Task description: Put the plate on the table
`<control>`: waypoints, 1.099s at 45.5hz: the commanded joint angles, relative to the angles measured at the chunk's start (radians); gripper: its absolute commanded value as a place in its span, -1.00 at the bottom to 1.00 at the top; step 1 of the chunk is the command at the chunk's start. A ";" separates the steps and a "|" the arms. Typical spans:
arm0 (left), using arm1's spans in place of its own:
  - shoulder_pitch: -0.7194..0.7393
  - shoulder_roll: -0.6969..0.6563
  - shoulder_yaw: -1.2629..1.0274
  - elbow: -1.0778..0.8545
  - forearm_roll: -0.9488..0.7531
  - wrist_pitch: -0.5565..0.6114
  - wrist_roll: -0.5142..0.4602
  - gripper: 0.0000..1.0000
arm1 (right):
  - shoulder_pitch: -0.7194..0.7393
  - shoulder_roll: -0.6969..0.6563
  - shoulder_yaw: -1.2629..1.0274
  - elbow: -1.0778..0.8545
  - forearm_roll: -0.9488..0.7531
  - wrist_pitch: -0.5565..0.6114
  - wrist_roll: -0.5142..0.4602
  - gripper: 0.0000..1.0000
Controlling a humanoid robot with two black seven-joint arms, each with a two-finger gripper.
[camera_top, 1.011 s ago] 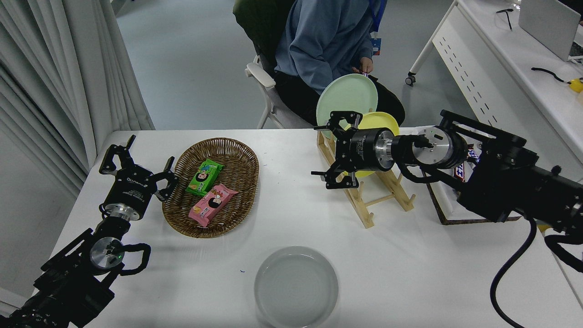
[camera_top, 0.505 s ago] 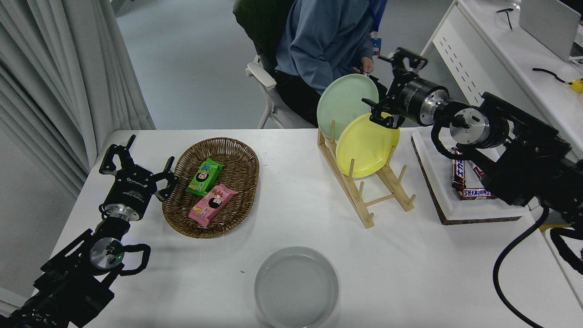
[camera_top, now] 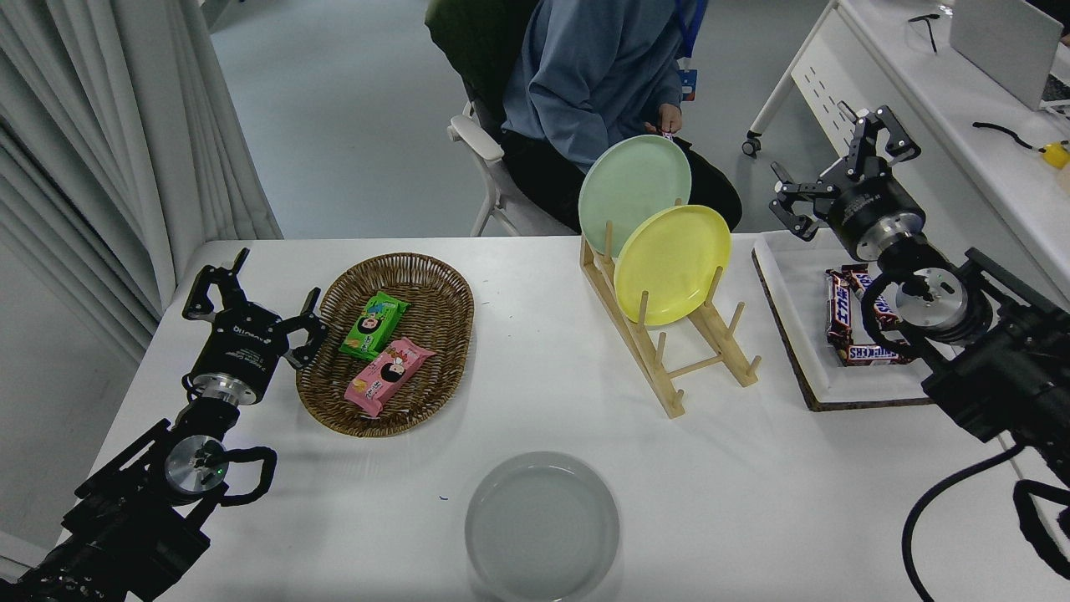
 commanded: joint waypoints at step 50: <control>0.000 0.000 -0.001 0.000 0.000 0.000 0.000 1.00 | -0.052 0.066 -0.113 -0.152 0.013 0.099 0.005 0.98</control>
